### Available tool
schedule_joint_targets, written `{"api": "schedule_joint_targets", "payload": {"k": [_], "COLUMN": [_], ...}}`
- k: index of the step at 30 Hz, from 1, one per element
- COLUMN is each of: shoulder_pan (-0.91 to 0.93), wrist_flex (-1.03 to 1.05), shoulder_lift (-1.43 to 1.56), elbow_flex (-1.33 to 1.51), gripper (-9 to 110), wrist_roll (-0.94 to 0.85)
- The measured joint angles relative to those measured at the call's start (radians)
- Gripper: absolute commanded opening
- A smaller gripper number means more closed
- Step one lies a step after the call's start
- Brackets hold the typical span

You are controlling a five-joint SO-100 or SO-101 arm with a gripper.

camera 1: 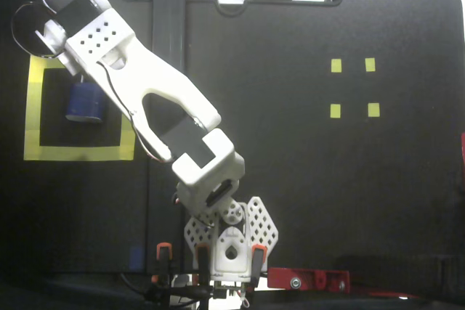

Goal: Grasp the block and place it in the designated area.

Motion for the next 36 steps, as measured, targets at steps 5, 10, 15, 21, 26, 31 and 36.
{"api": "schedule_joint_targets", "payload": {"k": [5, 10, 15, 21, 26, 31, 36], "shoulder_pan": [0.043, 0.155, 0.313, 0.515, 0.672, 0.738, 0.764], "wrist_flex": [-0.002, -0.014, -0.058, -0.083, -0.098, -0.114, -0.114], "shoulder_lift": [0.000, 0.000, 0.000, 0.000, 0.000, 0.000, 0.028], "elbow_flex": [0.000, 0.002, 0.002, 0.002, 0.002, 0.002, 0.005], "gripper": [0, 0, 0, 0, 0, 0, 0], "wrist_roll": [0.000, -0.005, -0.014, -0.074, -0.143, -0.167, -0.175]}}
